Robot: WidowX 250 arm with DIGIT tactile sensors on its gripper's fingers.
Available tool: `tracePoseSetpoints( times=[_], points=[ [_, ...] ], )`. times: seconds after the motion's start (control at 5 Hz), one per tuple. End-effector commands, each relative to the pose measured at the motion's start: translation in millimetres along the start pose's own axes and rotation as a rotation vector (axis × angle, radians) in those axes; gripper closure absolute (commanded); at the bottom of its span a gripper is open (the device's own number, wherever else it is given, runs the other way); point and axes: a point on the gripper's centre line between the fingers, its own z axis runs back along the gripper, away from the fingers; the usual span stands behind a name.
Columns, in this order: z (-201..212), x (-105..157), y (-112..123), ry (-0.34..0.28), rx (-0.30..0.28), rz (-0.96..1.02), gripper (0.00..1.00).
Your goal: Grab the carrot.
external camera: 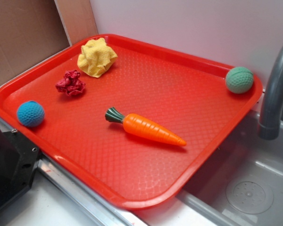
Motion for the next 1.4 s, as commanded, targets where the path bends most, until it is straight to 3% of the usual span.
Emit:
tracePoseSetpoints(
  times=[0.0,0.4,0.8,1.2],
  points=[
    [0.0,0.0,0.0,0.0,0.0,0.0,0.0],
    [2.6,-4.1,1.4,-0.011,0.015,0.021,0.0],
    [-12.1,10.2,1.1,-0.016,0.029,-0.056,0.0],
    [-49.3,39.9,-18.8,-0.102,0.001,-0.474,0.0]
  ],
)
